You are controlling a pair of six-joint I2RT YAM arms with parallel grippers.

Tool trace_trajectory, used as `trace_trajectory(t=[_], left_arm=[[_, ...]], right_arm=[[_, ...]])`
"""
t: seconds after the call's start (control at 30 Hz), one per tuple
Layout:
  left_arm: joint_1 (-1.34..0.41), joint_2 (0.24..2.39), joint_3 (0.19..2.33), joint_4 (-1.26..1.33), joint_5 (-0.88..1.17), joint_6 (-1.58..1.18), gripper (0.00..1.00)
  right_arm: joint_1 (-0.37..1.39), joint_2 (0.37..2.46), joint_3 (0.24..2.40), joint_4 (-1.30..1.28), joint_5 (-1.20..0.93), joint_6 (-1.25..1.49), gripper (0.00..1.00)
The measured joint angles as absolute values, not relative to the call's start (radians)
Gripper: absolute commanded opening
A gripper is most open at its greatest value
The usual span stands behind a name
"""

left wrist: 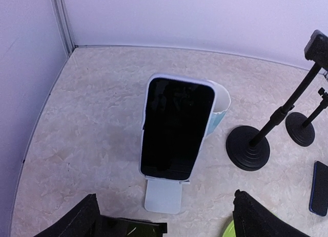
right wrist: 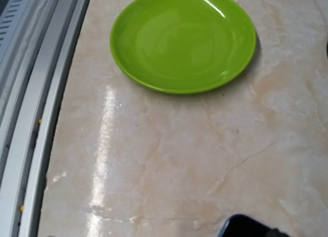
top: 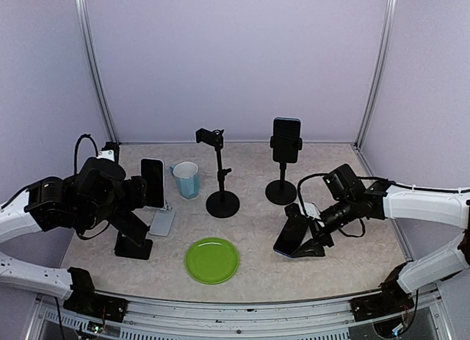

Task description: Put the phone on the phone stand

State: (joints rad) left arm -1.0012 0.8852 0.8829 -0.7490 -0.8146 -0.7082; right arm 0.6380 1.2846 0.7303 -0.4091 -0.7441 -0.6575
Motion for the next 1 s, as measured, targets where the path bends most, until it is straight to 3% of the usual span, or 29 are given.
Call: trace_trajectory(t=[0.43, 0.53, 1.0], left_arm=[[-0.996, 1.061, 1.039, -0.656, -0.846, -0.497, 0.86], [-0.985, 1.065, 1.046, -0.561, -0.799, -0.39, 0.84], [-0.698, 1.314, 1.307, -0.29, -0.122, -0.052, 0.87]], right_arm=[[0.638, 1.261, 0.731, -0.41, -0.727, -0.653, 0.88], [0.638, 1.258, 0.731, -0.41, -0.717, -0.648, 0.84], [0.638, 1.183, 0.927, -0.533, -0.629, -0.659, 0.8]])
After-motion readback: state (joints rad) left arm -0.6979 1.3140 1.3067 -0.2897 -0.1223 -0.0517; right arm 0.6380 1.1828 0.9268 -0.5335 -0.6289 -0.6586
